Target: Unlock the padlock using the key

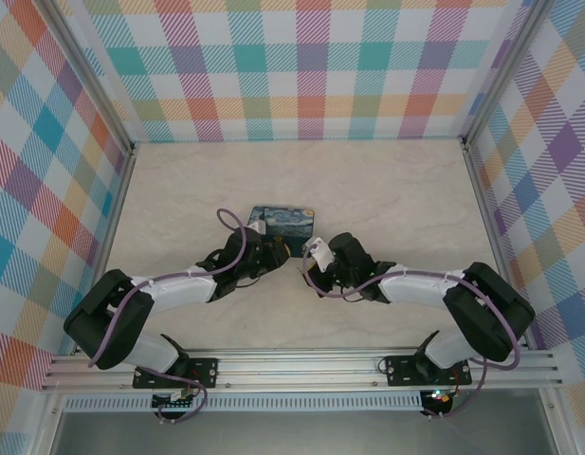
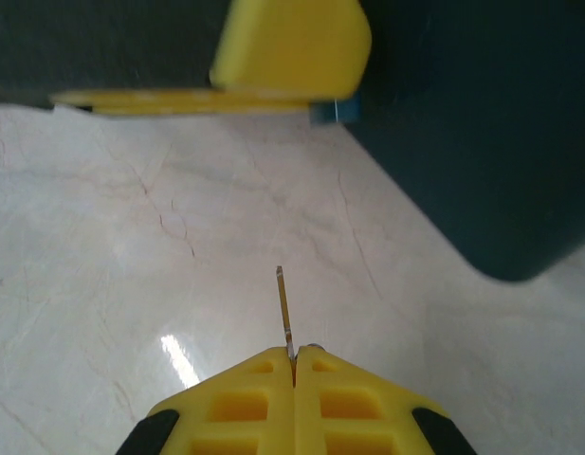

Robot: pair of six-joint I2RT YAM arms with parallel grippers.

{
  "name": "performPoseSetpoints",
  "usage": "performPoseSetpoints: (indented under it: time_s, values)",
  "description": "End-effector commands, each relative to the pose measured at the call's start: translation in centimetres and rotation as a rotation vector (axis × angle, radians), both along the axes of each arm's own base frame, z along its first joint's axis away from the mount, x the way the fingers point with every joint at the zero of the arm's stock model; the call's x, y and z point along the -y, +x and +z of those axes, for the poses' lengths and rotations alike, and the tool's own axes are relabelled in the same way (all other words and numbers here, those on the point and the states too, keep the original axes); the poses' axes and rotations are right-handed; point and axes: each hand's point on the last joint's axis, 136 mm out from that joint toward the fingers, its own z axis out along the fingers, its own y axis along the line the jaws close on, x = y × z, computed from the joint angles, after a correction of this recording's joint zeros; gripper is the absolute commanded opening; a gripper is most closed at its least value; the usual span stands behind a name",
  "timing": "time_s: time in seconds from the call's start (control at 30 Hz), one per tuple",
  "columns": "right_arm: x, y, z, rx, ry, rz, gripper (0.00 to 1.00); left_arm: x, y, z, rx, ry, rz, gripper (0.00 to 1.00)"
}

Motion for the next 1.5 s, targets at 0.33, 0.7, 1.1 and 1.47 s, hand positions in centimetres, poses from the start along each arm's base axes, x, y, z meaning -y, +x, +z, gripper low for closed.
performPoseSetpoints:
  time_s: [0.33, 0.7, 1.1, 1.47]
  values:
    - [-1.9, 2.3, 0.9, 0.097, -0.011, 0.03, 0.0, 1.0, 0.5, 3.2, 0.03, -0.087, 0.024, 0.16]
    - [-2.5, 3.0, 0.9, 0.101, -0.025, 0.029, 0.0, 0.8, 0.3, 2.8, 0.023, -0.08, 0.026, 0.16]
    - [-2.5, 3.1, 0.4, 0.092, -0.043, 0.025, 0.01, 0.8, 0.2, 2.7, 0.017, -0.078, 0.025, 0.15]
    - [-2.5, 3.3, 0.4, 0.094, -0.049, 0.024, 0.01, 0.8, 0.2, 2.5, 0.014, -0.076, 0.025, 0.15]
